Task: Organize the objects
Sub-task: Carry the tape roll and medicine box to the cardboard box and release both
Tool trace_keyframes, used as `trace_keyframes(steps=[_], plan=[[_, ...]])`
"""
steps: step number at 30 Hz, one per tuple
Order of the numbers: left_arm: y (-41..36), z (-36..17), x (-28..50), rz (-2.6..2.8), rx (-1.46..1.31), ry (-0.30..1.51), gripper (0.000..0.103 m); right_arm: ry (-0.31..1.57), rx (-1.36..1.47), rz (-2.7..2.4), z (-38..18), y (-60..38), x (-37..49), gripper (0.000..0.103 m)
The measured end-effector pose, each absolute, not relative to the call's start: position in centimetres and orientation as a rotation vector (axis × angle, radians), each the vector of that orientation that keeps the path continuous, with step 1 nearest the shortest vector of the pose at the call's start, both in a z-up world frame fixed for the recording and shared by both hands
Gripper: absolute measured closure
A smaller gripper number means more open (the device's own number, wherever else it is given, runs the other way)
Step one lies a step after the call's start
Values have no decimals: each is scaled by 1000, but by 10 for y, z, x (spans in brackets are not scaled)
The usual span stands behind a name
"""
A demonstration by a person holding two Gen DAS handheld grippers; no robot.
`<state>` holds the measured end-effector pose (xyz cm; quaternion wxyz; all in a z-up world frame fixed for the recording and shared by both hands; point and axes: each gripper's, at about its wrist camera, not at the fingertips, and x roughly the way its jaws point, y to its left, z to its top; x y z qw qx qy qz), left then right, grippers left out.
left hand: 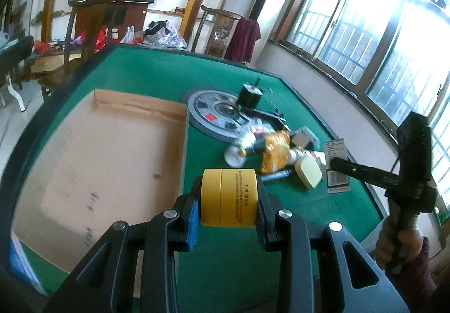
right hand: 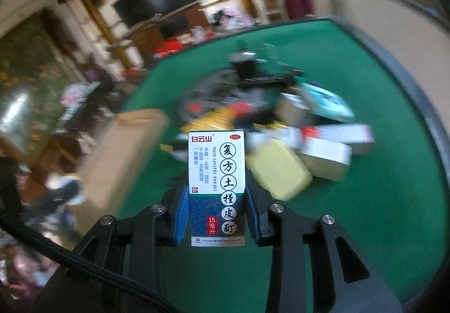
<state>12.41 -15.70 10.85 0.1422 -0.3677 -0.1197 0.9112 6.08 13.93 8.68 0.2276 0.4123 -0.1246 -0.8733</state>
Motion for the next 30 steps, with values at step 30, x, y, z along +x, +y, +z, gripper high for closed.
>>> trace_keyframes(steps=[30], plan=[[-248, 13, -53, 2567, -1343, -740, 73, -445, 1523, -2090, 33, -58, -83, 71]])
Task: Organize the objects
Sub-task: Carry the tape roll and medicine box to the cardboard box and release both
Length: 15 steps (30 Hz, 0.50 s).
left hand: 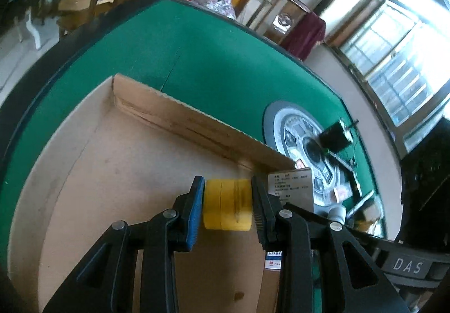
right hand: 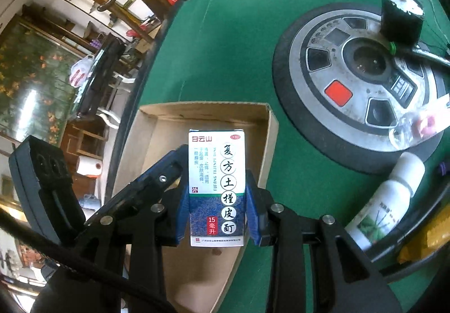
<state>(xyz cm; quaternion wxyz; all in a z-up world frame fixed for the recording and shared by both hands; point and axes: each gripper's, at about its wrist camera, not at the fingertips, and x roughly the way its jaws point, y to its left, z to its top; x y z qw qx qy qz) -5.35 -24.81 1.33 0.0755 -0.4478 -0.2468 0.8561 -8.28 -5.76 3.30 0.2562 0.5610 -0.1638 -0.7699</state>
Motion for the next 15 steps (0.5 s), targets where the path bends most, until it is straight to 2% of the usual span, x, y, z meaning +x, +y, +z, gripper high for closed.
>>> trace_keyframes(steps=[4, 10, 12, 14, 15], plan=[[-255, 7, -58, 2552, -1358, -815, 57, -433, 1507, -2128, 32, -58, -86, 71], [-266, 6, -43, 2575, -1318, -907, 56, -348, 1468, -2191, 40, -55, -83, 69], [-271, 2, -35, 2581, -1305, -992, 55, -341, 1427, -2226, 45, -49, -78, 65], [-274, -4, -25, 2589, -1278, -1094, 55, -349, 1397, -2239, 52, -43, -73, 56], [-274, -4, -20, 2606, -1269, -1115, 55, -360, 1380, -2241, 55, -37, -70, 56]])
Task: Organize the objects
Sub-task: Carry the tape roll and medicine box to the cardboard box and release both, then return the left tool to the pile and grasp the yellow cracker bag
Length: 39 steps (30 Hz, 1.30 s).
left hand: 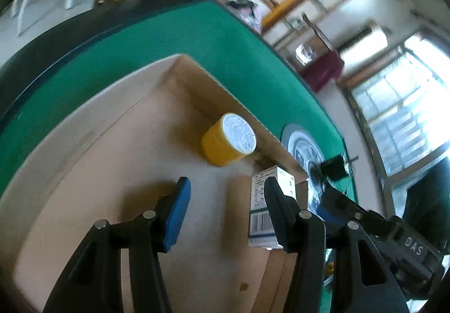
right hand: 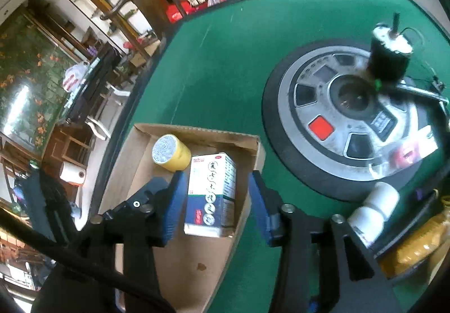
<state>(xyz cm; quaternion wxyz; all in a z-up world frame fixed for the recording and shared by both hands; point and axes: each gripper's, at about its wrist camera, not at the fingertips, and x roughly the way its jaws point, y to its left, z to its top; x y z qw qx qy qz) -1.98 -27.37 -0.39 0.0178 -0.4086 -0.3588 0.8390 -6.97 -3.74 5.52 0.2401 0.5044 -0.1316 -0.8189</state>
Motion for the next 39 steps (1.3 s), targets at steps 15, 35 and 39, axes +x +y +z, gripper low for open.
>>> trace_keyframes(steps=[15, 35, 39], plan=[[-232, 19, 15, 2722, -1176, -1112, 43, -190, 1156, -2461, 101, 30, -9, 55], [-33, 53, 4, 2633, -1270, -225, 35, -507, 1056, -2845, 56, 222, -16, 0], [-13, 44, -16, 2649, -1279, -169, 34, -629, 1058, -2790, 55, 231, -20, 0]])
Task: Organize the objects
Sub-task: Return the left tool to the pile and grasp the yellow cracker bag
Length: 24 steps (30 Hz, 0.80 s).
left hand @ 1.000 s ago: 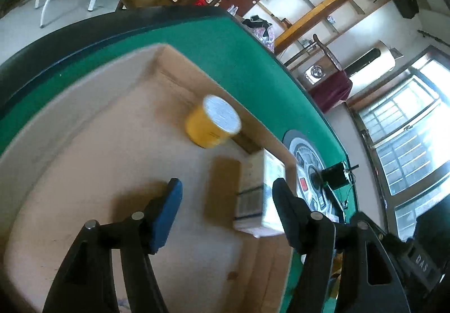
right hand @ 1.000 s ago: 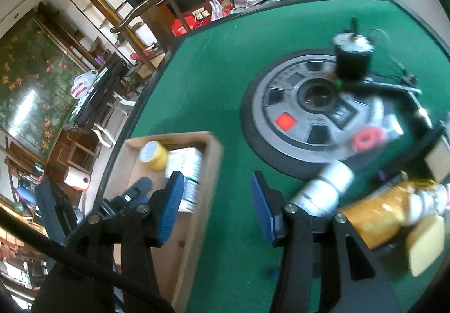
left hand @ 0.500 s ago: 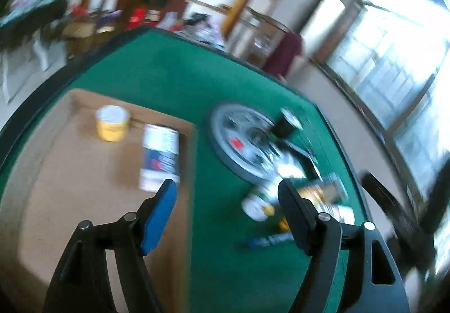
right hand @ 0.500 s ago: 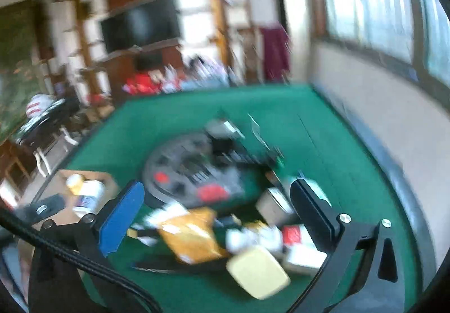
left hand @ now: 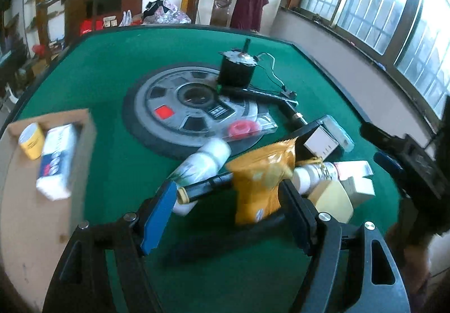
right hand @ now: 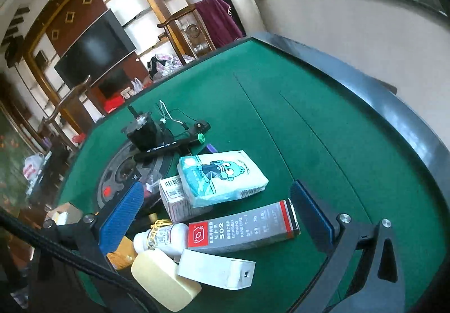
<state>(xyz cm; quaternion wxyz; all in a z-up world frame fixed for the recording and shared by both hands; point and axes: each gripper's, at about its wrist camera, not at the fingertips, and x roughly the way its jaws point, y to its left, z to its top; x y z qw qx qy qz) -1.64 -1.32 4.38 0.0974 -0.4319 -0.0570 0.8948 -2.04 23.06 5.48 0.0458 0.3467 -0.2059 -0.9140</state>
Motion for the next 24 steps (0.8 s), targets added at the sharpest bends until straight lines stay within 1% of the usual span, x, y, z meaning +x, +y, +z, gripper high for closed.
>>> trace_keyframes(steps=[6, 7, 8, 9, 10, 15, 17, 18, 19, 20, 21, 22, 24], plan=[[18, 31, -25, 2618, -1213, 31, 35, -673, 1102, -2737, 43, 232, -25, 0], [24, 29, -23, 2595, -1206, 65, 40, -685, 1108, -2725, 41, 233, -25, 0], [28, 28, -21, 2582, -1198, 91, 47, -697, 1114, -2716, 40, 234, -25, 0], [33, 28, -19, 2566, -1199, 106, 61, -703, 1113, -2714, 38, 234, -25, 0], [35, 27, -17, 2535, -1204, 101, 65, -706, 1108, -2716, 39, 234, -24, 0], [43, 29, -18, 2524, -1200, 107, 65, -707, 1115, -2720, 39, 234, -23, 0], [43, 29, -23, 2535, -1205, 82, 63, -700, 1111, -2723, 39, 233, -22, 0], [45, 28, -25, 2538, -1213, 79, 59, -696, 1114, -2722, 38, 232, -23, 0], [46, 28, -28, 2543, -1224, 76, 52, -692, 1115, -2724, 38, 232, -23, 0], [48, 27, -30, 2546, -1229, 74, 48, -688, 1114, -2726, 38, 231, -23, 0], [50, 26, -32, 2550, -1234, 72, 42, -685, 1112, -2726, 38, 231, -23, 0], [53, 26, -34, 2552, -1242, 69, 40, -680, 1114, -2728, 38, 230, -23, 0], [56, 25, -38, 2559, -1242, 45, 40, -666, 1116, -2733, 38, 229, -25, 0]])
